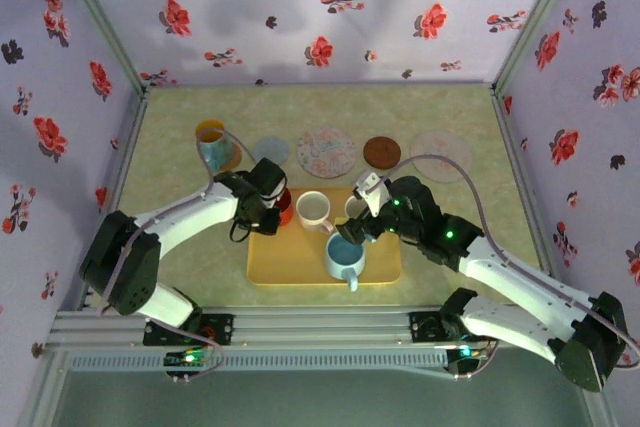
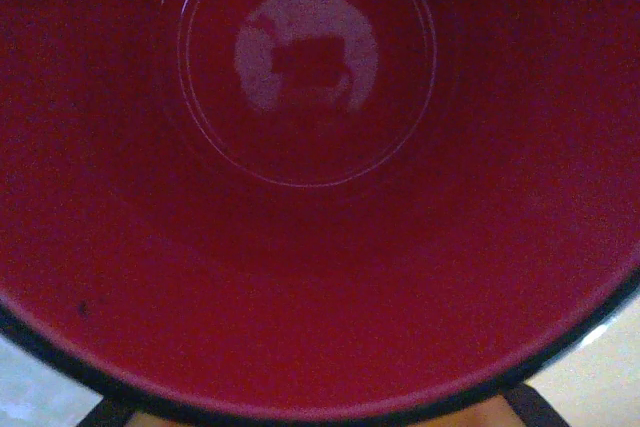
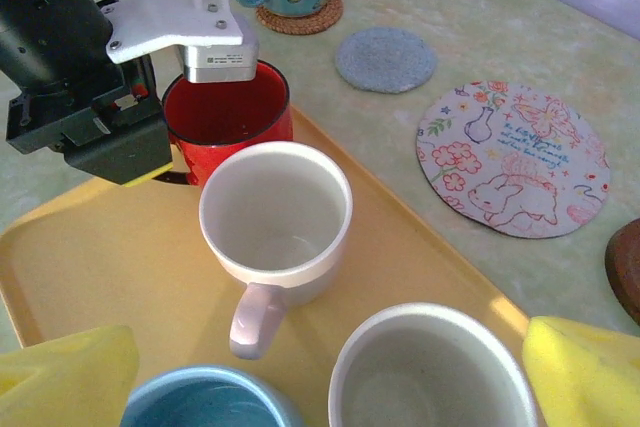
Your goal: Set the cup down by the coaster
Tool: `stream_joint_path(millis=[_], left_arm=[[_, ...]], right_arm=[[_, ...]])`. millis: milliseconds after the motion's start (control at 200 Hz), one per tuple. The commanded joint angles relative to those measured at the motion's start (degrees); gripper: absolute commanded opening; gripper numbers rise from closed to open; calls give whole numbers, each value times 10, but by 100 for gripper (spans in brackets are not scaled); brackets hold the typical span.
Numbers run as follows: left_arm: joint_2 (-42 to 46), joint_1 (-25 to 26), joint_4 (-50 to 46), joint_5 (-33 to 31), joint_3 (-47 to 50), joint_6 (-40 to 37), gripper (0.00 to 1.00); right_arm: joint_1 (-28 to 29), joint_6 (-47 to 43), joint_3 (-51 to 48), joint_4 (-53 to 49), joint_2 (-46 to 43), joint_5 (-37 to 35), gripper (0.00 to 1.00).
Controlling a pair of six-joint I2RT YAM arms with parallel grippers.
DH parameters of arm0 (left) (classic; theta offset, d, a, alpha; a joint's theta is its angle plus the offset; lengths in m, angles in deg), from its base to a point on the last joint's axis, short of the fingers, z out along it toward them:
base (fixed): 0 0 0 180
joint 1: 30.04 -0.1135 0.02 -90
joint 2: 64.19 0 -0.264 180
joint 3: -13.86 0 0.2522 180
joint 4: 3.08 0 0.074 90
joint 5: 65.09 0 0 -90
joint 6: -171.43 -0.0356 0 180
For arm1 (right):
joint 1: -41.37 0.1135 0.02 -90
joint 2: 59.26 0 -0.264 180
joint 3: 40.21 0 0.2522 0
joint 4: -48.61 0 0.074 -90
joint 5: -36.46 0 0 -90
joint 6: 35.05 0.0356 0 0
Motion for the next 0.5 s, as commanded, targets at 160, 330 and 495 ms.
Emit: stream_joint_path(millis=[160,330,495], left_arm=[[42,4,20,-30,11,17,0],[60,3,19,-48,3,31,0],[80,3,10,-72,-9,38,0]], right_arm=[[-3,15,1,28,-14,21,99],[-3,21,3,29,-18,-1,99],[-3,30,2,29,-24,-24,99]])
